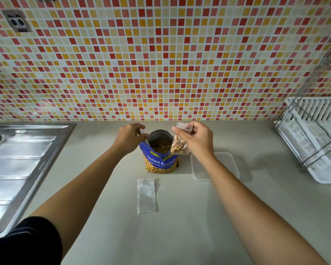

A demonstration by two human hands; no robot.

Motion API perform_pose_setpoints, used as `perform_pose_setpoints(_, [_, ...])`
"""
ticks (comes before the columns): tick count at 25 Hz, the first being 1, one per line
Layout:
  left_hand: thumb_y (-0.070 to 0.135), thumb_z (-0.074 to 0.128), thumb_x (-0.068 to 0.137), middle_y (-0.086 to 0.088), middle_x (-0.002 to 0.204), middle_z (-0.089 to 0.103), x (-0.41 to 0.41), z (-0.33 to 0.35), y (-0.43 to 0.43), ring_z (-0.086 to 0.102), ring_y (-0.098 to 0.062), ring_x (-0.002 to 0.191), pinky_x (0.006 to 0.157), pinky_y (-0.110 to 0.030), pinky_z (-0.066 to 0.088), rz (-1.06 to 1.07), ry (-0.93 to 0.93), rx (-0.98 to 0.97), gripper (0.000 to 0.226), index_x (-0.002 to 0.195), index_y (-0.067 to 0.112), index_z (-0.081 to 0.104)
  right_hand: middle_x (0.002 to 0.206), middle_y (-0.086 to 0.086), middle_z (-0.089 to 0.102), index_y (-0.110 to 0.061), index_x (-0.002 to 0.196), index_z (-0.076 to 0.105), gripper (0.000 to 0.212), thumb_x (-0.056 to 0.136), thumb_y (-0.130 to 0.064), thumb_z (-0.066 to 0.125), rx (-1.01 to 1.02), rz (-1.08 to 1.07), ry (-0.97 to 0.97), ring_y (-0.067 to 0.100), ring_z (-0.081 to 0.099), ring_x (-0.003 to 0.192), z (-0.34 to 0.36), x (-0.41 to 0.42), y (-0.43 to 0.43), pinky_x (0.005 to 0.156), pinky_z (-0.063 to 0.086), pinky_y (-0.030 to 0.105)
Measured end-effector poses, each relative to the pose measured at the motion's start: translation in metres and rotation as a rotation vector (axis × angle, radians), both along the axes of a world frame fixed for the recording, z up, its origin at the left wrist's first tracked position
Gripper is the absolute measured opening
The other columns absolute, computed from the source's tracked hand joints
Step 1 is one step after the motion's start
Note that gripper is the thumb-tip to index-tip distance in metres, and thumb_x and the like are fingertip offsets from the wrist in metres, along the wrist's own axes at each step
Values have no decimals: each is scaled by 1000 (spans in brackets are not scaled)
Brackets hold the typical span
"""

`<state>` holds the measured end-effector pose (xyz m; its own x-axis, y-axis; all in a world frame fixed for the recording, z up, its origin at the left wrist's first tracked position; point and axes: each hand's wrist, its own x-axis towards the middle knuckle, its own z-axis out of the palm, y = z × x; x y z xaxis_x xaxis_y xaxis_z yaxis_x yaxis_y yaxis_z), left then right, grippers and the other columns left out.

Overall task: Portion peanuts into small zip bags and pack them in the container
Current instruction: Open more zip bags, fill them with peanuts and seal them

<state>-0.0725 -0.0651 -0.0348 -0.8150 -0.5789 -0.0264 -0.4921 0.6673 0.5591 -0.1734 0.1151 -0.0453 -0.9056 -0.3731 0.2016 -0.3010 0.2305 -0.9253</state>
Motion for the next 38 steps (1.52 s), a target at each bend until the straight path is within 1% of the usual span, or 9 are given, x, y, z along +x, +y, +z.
perform_pose_setpoints(4, [21,57,91,-7,112,65,5,11,29,55,-11,90,76,-20,42,0,291,-98,30,118,9,60,65,-2,64,-13,74,62,35,68,-43,78,-26,12,14,10,58,59,9,-9,12,54,45,20])
perform_pose_setpoints(9, [25,67,83,-6,108,71,-3,3,89,68,-14,96,85,-23,53,-223,308,631,40,120,8,61,67,-3,63,-14,75,61,36,66,-44,80,-37,16,-28,8,58,61,16,-11,23,55,45,16])
perform_pose_setpoints(14, [11,63,86,-10,87,69,-8,-34,131,65,-17,82,79,-26,53,-35,366,834,17,101,3,68,96,1,67,-9,111,60,51,76,-45,70,53,243,-439,12,65,81,-4,-25,60,73,56,28])
perform_pose_setpoints(19, [5,58,89,-1,67,60,-1,-79,167,57,-7,62,63,-15,53,-1,185,1081,14,78,8,66,86,4,69,-4,105,65,24,85,-17,67,192,302,-513,9,66,72,-52,-34,121,70,56,24])
perform_pose_setpoints(21, [5,60,87,-5,69,60,3,-100,186,56,-7,59,60,-16,54,40,60,1066,12,77,8,66,82,8,70,-4,102,68,24,81,-16,71,341,269,-497,8,65,66,-76,-32,141,63,56,20])
perform_pose_setpoints(25, [9,66,84,-12,78,62,6,-142,216,57,-16,66,71,-29,59,140,-88,966,6,82,5,70,83,12,73,-7,86,70,15,75,-15,76,499,197,-442,17,67,68,-120,-20,162,74,57,29])
perform_pose_setpoints(29, [19,64,84,-10,86,69,1,-160,238,62,-22,76,75,-32,56,144,-106,601,12,92,11,68,85,7,73,-11,82,70,7,78,-16,71,663,97,-153,19,67,78,-151,-8,162,66,43,20])
perform_pose_setpoints(33, [17,53,90,-16,108,64,1,-167,249,61,-31,97,83,-33,49,30,-66,335,35,124,15,53,105,13,68,-10,104,63,22,83,-15,65,810,126,61,31,63,99,-164,-4,161,81,50,35])
perform_pose_setpoints(38, [14,49,93,-12,120,54,10,-182,250,60,-32,94,83,-29,44,-122,-67,131,26,110,9,68,125,5,59,-12,119,62,31,90,-8,51,923,298,230,28,49,115,-173,-6,164,93,44,34])
